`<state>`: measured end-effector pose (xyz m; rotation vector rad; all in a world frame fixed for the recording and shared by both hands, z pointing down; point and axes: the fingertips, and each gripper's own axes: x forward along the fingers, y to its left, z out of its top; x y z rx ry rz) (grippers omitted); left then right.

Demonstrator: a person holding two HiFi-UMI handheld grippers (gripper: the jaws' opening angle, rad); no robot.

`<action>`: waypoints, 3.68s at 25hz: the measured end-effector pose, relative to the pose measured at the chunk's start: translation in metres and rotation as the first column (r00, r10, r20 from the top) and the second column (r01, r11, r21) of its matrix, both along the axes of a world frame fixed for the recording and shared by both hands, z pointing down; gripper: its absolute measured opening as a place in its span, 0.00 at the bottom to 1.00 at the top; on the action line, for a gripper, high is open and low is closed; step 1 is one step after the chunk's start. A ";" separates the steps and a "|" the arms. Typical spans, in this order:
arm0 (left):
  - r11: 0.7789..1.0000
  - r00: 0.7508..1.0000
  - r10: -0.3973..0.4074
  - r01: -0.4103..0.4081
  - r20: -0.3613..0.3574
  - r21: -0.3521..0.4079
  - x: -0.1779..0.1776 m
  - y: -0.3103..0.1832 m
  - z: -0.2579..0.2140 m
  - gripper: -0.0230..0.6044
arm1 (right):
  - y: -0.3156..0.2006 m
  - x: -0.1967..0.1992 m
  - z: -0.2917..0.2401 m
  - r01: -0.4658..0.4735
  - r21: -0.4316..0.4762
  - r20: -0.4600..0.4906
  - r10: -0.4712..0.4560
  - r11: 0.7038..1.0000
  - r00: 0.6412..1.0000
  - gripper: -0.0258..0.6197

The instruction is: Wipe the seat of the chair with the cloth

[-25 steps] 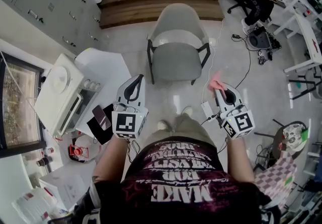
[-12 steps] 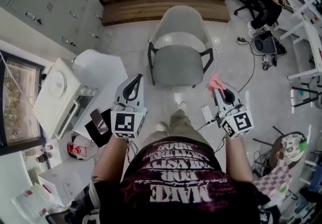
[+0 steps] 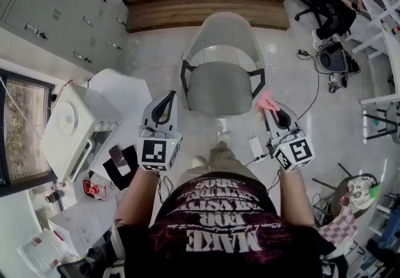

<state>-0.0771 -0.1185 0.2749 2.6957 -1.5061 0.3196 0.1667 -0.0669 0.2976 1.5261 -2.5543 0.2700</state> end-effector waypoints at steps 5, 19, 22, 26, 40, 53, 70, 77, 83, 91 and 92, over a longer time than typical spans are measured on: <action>1.000 1.000 -0.005 0.005 0.029 0.006 0.022 -0.024 0.001 0.04 | -0.027 0.015 0.005 0.025 -0.011 0.022 -0.025 1.000 0.999 0.09; 0.989 0.987 -0.143 0.141 0.072 0.039 0.045 -0.067 0.033 0.04 | -0.104 0.013 0.082 0.220 -0.102 0.032 -0.218 0.970 0.975 0.09; 0.989 0.985 -0.145 0.143 0.090 0.036 0.043 -0.073 0.047 0.05 | -0.117 0.005 0.112 0.234 -0.126 0.048 -0.230 0.964 0.972 0.09; 0.990 0.978 -0.137 0.134 0.160 0.032 0.034 -0.087 0.073 0.05 | -0.145 -0.005 0.157 0.227 -0.158 0.022 -0.226 0.961 0.974 0.09; 0.993 0.997 -0.056 0.062 0.060 -0.099 0.014 -0.168 0.182 0.05 | -0.229 -0.082 0.337 0.210 -0.341 -0.050 -0.241 0.916 0.969 0.09; 0.973 0.996 0.000 0.020 0.086 -0.228 -0.009 -0.203 0.276 0.05 | -0.288 -0.148 0.547 0.159 -0.585 -0.162 -0.307 0.795 0.938 0.09; 0.947 0.991 0.081 -0.044 0.104 -0.317 0.008 -0.205 0.331 0.05 | -0.284 -0.120 0.661 0.126 -0.709 -0.431 -0.568 0.694 0.701 0.09; 0.961 0.989 0.089 -0.054 0.117 -0.271 0.014 -0.221 0.316 0.05 | -0.265 0.006 0.664 -0.050 -0.746 -0.489 -0.496 0.664 0.718 0.09; 0.956 0.994 0.050 -0.019 0.097 -0.293 0.013 -0.217 0.310 0.05 | -0.257 0.080 0.663 -0.247 -0.763 -0.579 -0.461 0.597 0.672 0.09; 0.961 0.993 0.039 -0.006 0.113 -0.276 0.017 -0.214 0.296 0.04 | -0.248 -0.092 0.616 0.128 -0.734 -0.389 -0.567 0.667 0.726 0.09; 0.961 0.992 0.039 -0.005 0.119 -0.276 0.017 -0.214 0.296 0.04 | -0.242 -0.117 0.614 0.168 -0.732 -0.376 -0.597 0.660 0.709 0.09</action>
